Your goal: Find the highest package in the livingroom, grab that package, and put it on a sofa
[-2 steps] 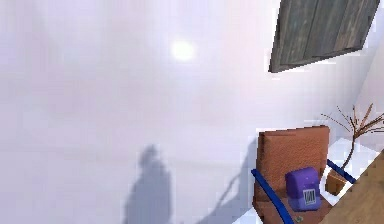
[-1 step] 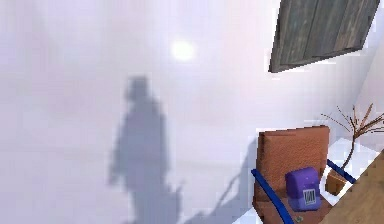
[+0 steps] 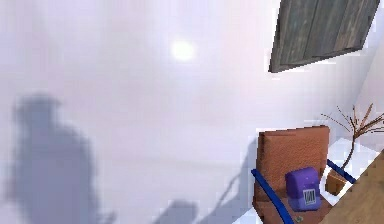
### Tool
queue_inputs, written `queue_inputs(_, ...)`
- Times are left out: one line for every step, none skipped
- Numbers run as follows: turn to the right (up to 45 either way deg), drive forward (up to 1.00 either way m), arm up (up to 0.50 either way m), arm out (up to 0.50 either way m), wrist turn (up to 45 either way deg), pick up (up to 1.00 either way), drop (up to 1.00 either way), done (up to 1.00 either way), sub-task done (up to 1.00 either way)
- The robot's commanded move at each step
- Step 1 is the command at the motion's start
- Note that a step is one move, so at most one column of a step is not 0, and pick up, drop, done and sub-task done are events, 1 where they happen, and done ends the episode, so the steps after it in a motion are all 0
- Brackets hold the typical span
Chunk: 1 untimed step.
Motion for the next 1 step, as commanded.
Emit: queue_inputs(0.0, 0.00, 0.00, 0.00, -15.0, 0.00, 0.00, 0.00, 0.00)
